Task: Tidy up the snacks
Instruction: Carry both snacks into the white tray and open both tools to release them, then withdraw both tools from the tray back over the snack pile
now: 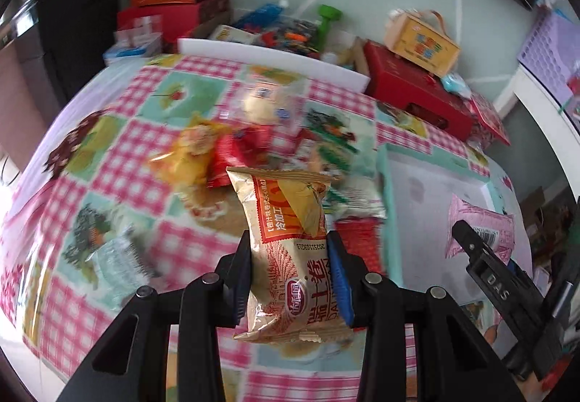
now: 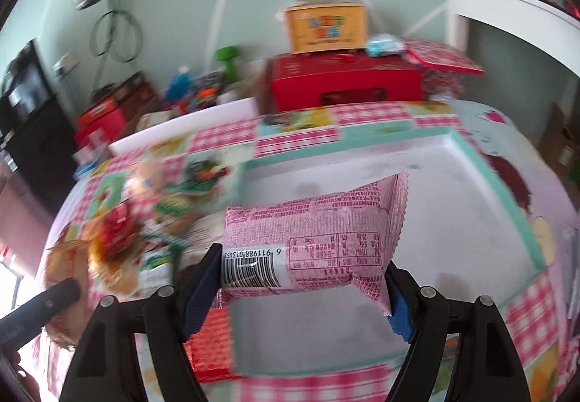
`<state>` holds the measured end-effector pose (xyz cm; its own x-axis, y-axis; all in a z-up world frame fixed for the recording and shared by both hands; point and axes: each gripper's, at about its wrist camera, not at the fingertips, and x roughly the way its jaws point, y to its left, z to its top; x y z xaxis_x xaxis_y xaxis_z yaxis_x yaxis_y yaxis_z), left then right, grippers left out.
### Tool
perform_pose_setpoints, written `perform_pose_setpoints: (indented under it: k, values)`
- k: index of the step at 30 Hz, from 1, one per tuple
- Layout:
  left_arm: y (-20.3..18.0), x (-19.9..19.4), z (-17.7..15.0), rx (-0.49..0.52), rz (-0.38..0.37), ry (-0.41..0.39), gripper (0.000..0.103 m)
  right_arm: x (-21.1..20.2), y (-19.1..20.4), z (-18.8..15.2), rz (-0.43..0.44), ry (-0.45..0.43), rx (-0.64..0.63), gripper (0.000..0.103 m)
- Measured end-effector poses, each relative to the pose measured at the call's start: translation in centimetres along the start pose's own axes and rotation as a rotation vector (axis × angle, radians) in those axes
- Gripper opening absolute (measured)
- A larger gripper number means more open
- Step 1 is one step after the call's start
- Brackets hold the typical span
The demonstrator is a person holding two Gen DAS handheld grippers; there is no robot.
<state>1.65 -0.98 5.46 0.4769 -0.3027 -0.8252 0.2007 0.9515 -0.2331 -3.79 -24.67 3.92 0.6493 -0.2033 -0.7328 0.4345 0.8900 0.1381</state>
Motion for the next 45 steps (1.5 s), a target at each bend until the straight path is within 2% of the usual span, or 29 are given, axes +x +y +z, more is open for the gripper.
perform_pose_setpoints:
  k: [2,4,6,11,14,19,22,23,24,26,29,31,40,42,45]
  values:
    - [-1.4,0.7,0.5,-0.012,-0.077,0.038,0.04,0.3,-2.3,0.4,-0.05,-0.005,0.047,0.081]
    - [-3.2,1.4,1.0,0.015,-0.106,0.055,0.04,0.1,-4.2,0.8,-0.085,-0.013,0.092,0.081]
    - [-5.6,2.2,1.4,0.073,-0.095,0.061,0.04,0.1,-6.3,1.1,-0.112,-0.02,0.146,0.081]
    - [-10.0,4.0,1.8,0.147,-0.129,0.09,0.04,0.5,-9.9,1.1,-0.147,0.004,0.241,0.081]
    - [-12.6,5.3,2.1,0.205,-0.123,0.093,0.04,0.4,-10.8,0.8,-0.153,0.014,0.265,0.081]
    - [-14.5,7.6,1.8,0.256,-0.116,0.119,0.04,0.8,-10.5,0.6,-0.142,0.042,0.255,0.081]
    - [-14.7,8.6,1.4,0.272,-0.119,0.131,0.041,0.8,-10.2,0.7,-0.143,0.045,0.245,0.081]
    - [-14.8,8.7,1.3,0.285,-0.12,0.128,0.05,0.8,-10.1,0.7,-0.141,0.045,0.243,0.081]
    - [-15.0,8.7,1.2,0.293,-0.116,0.125,0.069,0.7,-9.9,0.7,-0.137,0.046,0.24,0.081]
    - [-15.0,8.6,1.3,0.299,-0.088,0.107,0.074,0.8,-9.8,0.7,-0.144,0.049,0.239,0.08]
    - [-14.3,8.7,1.5,0.268,-0.107,0.124,0.075,0.8,-9.9,0.6,-0.135,0.055,0.243,0.08]
    - [-13.7,8.7,1.7,0.246,-0.09,0.133,0.075,0.8,-9.7,0.7,-0.136,0.057,0.238,0.08]
    - [-9.8,7.9,2.7,0.152,0.045,0.094,0.082,0.9,-8.9,0.6,-0.125,0.07,0.209,0.08]
    - [-8.6,7.7,2.9,0.129,0.098,0.072,0.094,1.0,-8.4,0.6,-0.119,0.075,0.196,0.08]
    - [-7.2,7.4,3.0,0.11,0.164,0.04,0.095,1.1,-7.7,0.6,-0.112,0.077,0.17,0.08]
